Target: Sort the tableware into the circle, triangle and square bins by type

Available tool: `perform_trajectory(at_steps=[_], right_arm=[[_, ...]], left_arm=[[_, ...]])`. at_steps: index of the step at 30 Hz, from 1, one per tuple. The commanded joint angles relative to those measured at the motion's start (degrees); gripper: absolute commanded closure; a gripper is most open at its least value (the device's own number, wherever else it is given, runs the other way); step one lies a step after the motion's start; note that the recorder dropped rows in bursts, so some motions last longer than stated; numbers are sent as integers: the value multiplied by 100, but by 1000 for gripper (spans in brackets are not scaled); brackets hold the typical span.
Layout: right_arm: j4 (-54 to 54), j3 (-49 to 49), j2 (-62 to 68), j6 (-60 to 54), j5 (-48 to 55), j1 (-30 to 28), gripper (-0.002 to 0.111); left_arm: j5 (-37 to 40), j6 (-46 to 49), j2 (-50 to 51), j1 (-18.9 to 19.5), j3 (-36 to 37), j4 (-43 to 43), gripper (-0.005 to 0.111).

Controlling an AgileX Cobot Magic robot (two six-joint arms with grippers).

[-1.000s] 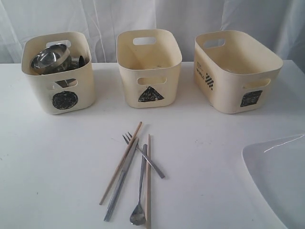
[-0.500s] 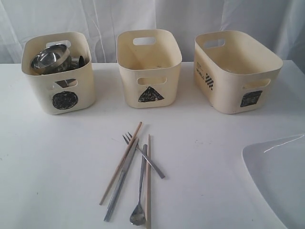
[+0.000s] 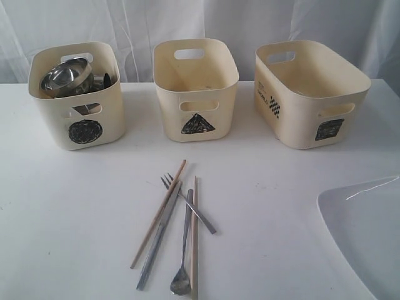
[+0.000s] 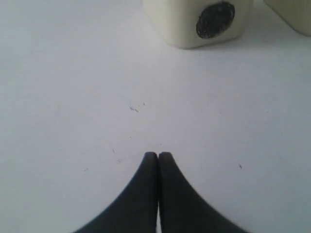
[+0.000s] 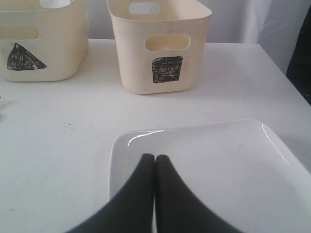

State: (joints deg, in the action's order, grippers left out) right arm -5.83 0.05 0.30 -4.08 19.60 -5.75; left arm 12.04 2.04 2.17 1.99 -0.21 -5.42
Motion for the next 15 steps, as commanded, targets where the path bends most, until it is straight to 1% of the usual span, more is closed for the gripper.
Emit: perform_trajectory(at_steps=[1, 4, 15], right_arm=[[1, -5, -30, -5, -16, 8, 108], [1, -5, -30, -5, -16, 8, 108], [1, -5, -30, -5, -16, 8, 108]], left_arm=[[276, 160, 8, 19, 21, -224, 107], [253, 145, 8, 19, 21, -350, 107], [253, 145, 8, 19, 21, -350, 107]])
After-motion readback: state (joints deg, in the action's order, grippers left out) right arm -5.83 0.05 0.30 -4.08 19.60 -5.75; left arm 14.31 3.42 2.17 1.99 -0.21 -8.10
